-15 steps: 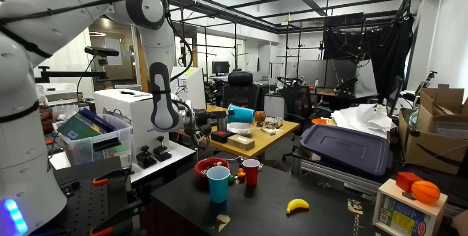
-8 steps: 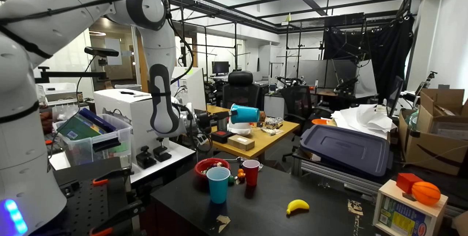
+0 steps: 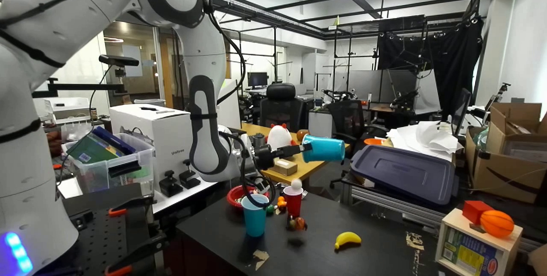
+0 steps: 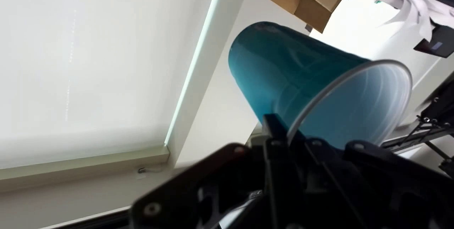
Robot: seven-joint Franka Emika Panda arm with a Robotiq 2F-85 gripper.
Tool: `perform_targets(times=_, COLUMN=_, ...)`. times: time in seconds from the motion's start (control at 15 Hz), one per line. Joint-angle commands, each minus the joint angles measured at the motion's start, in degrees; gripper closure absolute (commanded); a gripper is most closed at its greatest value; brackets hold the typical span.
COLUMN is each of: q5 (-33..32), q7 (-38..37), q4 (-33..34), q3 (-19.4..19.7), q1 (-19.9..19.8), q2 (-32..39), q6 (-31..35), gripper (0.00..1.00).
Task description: Pour the contents from the right blue cup into the bowl
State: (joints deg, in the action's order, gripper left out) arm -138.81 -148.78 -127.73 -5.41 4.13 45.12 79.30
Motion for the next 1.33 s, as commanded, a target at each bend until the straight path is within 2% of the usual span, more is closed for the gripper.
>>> perform_targets(times=0.0, q5=0.13, q7=0.43, q4=-3.88, q3=-2.57, q1=-2.22, q2=-4.65, q6=6.43, gripper=0.99)
perform_targets(times=0.33, q5=1.41, q7=1.74, q4=-5.20, q3=-6.68, q1=-4.40, q2=-9.45, q6=25.71, gripper=0.99)
perform_targets(times=0.6, q5=5.16, q7=4.47, q4=-3.58, q3=-7.57, q1=-6.87, q2=-13.21, q6=44.32, gripper=0.99)
perform_targets(times=0.87, q5=13.73, q7=11.25, q4=-1.41, q3=-6.50, q1=-9.77, q2=-16.02, q6=61.74, gripper=0.99)
perform_targets(times=1.13, q5=25.22, q7=22.66, q4=0.48, q3=-4.34, q1=-12.78, q2=-17.21, q6=76.30, gripper=0.99)
perform_targets(times=1.27, q5=33.03, q7=30.55, q4=0.91, q3=-2.62, q1=-14.06, q2=-17.46, q6=82.14, gripper=0.99)
